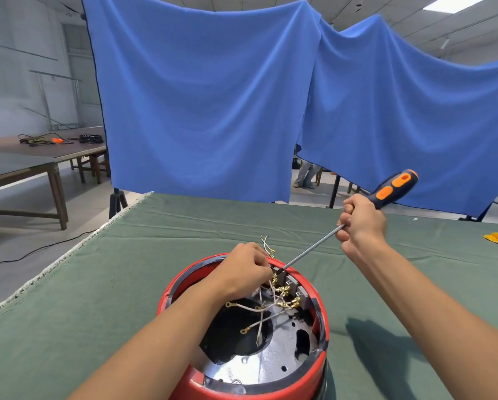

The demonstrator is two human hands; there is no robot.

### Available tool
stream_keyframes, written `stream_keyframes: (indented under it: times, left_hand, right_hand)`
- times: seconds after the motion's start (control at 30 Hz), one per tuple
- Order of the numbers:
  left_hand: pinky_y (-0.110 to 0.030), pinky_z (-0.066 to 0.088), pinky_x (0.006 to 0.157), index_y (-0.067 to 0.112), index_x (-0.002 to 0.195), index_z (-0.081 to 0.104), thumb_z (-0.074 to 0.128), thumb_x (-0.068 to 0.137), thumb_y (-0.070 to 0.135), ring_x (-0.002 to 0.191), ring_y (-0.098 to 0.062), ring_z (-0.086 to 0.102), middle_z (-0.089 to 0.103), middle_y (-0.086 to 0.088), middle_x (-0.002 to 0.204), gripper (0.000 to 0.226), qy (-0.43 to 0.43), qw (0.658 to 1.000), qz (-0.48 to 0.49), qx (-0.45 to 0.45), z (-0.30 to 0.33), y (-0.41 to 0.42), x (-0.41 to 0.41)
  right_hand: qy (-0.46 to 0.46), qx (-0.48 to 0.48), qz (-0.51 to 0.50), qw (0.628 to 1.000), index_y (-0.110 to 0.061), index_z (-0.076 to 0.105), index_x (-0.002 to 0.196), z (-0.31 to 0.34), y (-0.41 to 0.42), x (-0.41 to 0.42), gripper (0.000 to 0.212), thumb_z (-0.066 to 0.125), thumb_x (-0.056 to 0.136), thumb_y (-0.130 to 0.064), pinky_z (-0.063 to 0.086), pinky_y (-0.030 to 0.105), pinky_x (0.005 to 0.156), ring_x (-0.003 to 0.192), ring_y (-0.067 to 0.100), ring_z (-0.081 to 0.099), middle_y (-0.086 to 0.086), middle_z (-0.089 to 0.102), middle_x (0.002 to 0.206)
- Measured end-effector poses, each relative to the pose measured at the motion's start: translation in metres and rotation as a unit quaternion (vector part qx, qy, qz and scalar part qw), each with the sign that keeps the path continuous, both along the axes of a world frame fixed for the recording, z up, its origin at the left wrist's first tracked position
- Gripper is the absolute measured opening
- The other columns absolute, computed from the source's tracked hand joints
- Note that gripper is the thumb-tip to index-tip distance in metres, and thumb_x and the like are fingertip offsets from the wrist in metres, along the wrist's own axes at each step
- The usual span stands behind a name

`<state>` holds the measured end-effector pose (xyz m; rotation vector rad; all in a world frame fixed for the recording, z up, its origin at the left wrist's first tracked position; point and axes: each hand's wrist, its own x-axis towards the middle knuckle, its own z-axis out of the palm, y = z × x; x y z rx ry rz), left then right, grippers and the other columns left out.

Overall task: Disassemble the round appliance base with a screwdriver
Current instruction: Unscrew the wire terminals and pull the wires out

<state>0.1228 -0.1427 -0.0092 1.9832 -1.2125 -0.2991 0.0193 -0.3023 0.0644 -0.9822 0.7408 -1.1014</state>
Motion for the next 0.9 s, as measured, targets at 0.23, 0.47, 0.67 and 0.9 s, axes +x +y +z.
stream_keyframes:
  times: [0.23, 0.47, 0.67, 0.9]
  left_hand:
    - [-0.019, 0.034, 0.07, 0.021, 0.052, 0.061, 0.056, 0.083, 0.013, 0.097, -0.006, 0.049, 0.053, 0.006, 0.11, 0.032, -0.002, 1.0, 0.004, -0.011, 0.0, 0.0, 0.0]
    - [-0.019, 0.037, 0.071, 0.024, 0.055, 0.061, 0.055, 0.083, 0.014, 0.094, -0.007, 0.051, 0.056, 0.004, 0.106, 0.031, -0.02, 1.0, -0.005, -0.011, 0.0, 0.0, 0.0]
    - [-0.016, 0.036, 0.07, 0.025, 0.051, 0.058, 0.055, 0.08, 0.016, 0.092, -0.002, 0.051, 0.056, 0.006, 0.104, 0.031, -0.025, 1.0, -0.013, -0.012, 0.0, 0.001, 0.002]
    - [-0.013, 0.036, 0.073, 0.025, 0.056, 0.064, 0.059, 0.075, 0.01, 0.096, -0.004, 0.052, 0.056, 0.01, 0.102, 0.025, -0.014, 1.0, -0.01, -0.014, 0.001, 0.003, 0.0]
  right_hand:
    - [-0.009, 0.097, 0.012, 0.995, -0.018, 0.033, 0.056, -0.026, -0.007, -0.004, 0.03, 0.045, 0.081, -0.006, 0.013, 0.011, 0.033, 0.026, 0.006, 0.019, -0.009, 0.027, 0.033]
    - [-0.019, 0.054, 0.025, 0.998, -0.018, 0.035, 0.055, -0.016, 0.001, 0.0, 0.031, 0.048, 0.081, -0.008, 0.013, 0.013, 0.033, 0.029, 0.006, 0.02, -0.009, 0.028, 0.034]
    - [-0.036, 0.003, 0.008, 0.999, -0.018, 0.035, 0.053, -0.004, 0.003, -0.009, 0.032, 0.05, 0.08, -0.009, 0.014, 0.013, 0.034, 0.029, 0.008, 0.022, -0.009, 0.028, 0.034]
    - [-0.04, -0.002, 0.006, 0.999, -0.018, 0.036, 0.052, -0.004, 0.005, -0.012, 0.033, 0.051, 0.08, -0.009, 0.015, 0.014, 0.033, 0.03, 0.007, 0.022, -0.009, 0.029, 0.034]
